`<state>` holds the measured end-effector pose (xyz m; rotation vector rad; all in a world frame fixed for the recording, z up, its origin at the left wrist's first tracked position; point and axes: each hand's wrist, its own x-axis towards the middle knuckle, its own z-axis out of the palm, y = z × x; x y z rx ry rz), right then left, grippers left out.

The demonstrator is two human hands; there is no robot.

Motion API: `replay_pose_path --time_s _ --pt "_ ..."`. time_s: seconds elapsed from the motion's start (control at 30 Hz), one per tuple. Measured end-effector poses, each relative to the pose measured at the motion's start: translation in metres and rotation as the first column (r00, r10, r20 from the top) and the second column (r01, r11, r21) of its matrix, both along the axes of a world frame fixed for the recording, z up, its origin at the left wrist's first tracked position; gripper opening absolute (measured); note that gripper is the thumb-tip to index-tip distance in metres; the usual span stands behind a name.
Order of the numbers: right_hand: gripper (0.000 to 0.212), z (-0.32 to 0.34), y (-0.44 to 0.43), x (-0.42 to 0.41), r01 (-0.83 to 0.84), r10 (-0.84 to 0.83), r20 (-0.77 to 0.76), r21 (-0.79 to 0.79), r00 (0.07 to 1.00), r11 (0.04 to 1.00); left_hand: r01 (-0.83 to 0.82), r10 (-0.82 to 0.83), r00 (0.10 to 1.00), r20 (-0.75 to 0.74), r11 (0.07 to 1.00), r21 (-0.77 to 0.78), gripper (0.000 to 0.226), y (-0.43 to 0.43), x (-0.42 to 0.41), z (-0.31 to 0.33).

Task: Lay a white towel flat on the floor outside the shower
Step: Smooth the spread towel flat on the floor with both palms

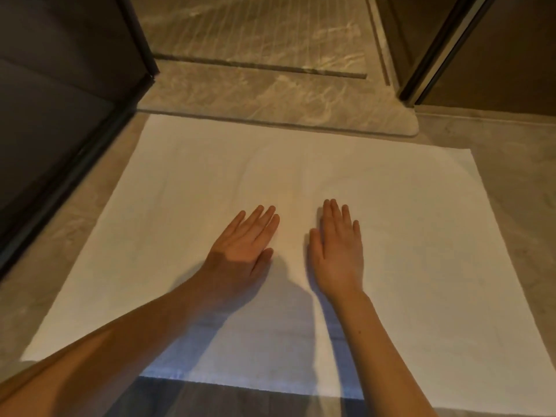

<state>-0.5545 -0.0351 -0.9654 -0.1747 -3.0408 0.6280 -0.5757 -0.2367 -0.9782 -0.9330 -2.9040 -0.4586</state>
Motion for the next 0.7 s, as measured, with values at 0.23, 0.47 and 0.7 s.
replay_pose_path --time_s 0.23,0.47,0.7 --pt "0.057 -0.029 0.002 -0.062 -0.167 0.159 0.07 0.141 0.985 0.976 -0.042 0.053 0.997 0.058 0.982 -0.187 0.059 0.006 -0.075 -0.018" --pt "0.057 -0.026 0.038 -0.048 -0.105 0.093 0.084 0.149 0.992 0.983 -0.169 0.188 0.98 0.068 0.962 -0.215 0.067 -0.015 -0.075 -0.015" --pt "0.057 -0.011 0.014 -0.114 -0.103 0.096 0.054 0.136 0.994 0.985 -0.087 0.103 0.992 0.067 0.975 -0.204 0.057 0.031 -0.127 -0.006"
